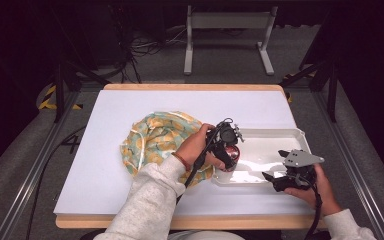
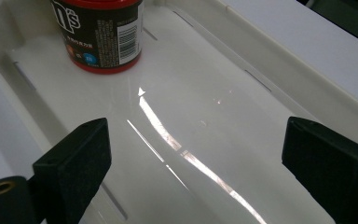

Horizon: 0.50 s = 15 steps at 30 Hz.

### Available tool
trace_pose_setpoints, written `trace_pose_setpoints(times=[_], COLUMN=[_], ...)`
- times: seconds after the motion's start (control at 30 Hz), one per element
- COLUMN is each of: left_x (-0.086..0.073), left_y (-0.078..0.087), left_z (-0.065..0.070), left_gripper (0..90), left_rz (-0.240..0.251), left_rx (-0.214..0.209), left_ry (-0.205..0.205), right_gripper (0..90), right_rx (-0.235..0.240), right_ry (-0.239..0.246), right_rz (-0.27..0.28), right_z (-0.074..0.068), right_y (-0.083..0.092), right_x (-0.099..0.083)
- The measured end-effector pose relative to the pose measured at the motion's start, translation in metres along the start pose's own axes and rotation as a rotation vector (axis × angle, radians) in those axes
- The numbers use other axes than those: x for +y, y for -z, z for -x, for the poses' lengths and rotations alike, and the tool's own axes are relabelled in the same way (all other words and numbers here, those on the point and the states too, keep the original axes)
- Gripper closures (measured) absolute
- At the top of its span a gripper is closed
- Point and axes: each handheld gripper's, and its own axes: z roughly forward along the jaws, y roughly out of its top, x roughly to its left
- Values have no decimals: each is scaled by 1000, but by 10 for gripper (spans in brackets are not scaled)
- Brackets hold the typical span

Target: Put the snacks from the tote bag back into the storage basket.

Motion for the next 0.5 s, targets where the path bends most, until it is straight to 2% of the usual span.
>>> trace_pose_setpoints(times=[0.13, 0.23, 0.5], left_x=[0, 1, -2], left_y=[3, 7, 18], left_z=[0, 0, -1], left_gripper=[165, 157, 150], left_rz=[9, 41, 73], left_rx=[13, 15, 33], left_ry=[1, 14, 14], right_gripper=[87, 87, 88], right_rx=[-1, -1, 1], right_ry=[-2, -1, 0], right_rz=[1, 1, 2], right_z=[0, 0, 0], right_y=[0, 0, 0], right_x=[0, 0, 0])
